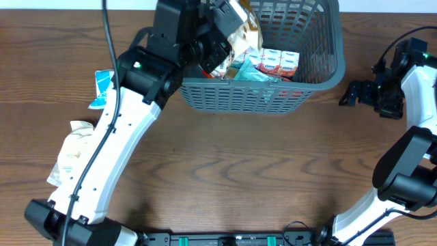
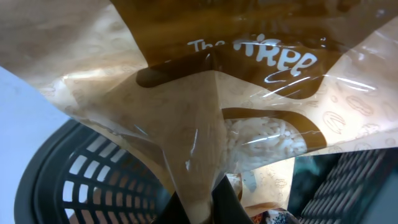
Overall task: Pack container
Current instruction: 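Lift the PanTree bag with the left gripper toward the basket, then lower the PanTree bag into the basket and open the left gripper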
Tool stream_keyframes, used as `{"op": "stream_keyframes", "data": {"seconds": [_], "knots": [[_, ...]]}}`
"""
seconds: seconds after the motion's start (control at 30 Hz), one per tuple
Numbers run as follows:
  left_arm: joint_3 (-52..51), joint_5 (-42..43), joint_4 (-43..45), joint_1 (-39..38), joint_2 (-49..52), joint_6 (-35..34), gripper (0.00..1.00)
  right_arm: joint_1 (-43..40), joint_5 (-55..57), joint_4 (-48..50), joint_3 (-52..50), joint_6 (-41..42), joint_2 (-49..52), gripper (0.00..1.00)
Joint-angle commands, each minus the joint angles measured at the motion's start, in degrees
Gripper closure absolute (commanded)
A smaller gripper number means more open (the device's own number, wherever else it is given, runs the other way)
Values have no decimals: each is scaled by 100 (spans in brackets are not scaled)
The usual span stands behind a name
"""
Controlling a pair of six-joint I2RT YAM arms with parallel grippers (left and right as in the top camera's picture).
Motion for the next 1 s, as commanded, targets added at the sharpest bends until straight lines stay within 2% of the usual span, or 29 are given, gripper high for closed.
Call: {"op": "stream_keyframes", "data": {"seconds": [0.0,0.17,0.37,0.73,0.83,0.9,0.93,0.97], "knots": [[249,31,-26,22,61,844,94,44,-4,-9,-22,-72,37,1],[249,-291,-66,22,385,1202,94,44,-24,-52,-22,-72,37,1],[249,-291,-85,22,1045,1847,94,44,-28,-72,-22,-72,37,1],[249,-398,-284,22,1440,1779,92,44,-28,-94,-22,-72,37,1],[249,-402,-424,20,1434,1768,37,44,-28,-111,-22,-74,37,1],[249,-485,-457,20,1423,1576,10,44,-28,-109,-22,-74,37,1],[249,-507,-450,22,1394,1425,3,44,-28,-109,-22,-74,37,1],[249,-505,-450,24,1373,1375,0,44,-28,-109,-22,-74,37,1]]}}
